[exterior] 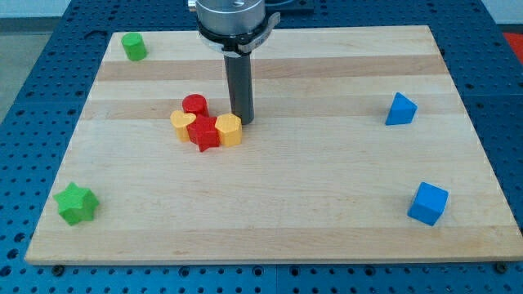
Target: Slide the yellow hexagon slightly up
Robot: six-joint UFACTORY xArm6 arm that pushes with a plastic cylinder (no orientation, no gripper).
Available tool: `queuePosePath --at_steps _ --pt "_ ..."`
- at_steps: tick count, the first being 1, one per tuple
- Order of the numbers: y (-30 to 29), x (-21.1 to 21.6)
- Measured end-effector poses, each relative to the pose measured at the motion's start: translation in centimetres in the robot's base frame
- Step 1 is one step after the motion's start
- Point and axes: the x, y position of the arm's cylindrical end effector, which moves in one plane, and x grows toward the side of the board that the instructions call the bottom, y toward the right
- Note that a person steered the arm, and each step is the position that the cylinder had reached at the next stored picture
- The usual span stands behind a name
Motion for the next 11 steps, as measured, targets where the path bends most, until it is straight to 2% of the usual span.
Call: queuePosePath --at_steps 2,4,5,7,8,9,10,11 --pt "6.3 0.5" --pt "6.4 5.6" --pt "4.3 7.2" --pt "3.0 3.9" --pt "2.1 4.0" --pt "2.1 6.3" --pt "1.2 6.6" --pt "0.5 4.8"
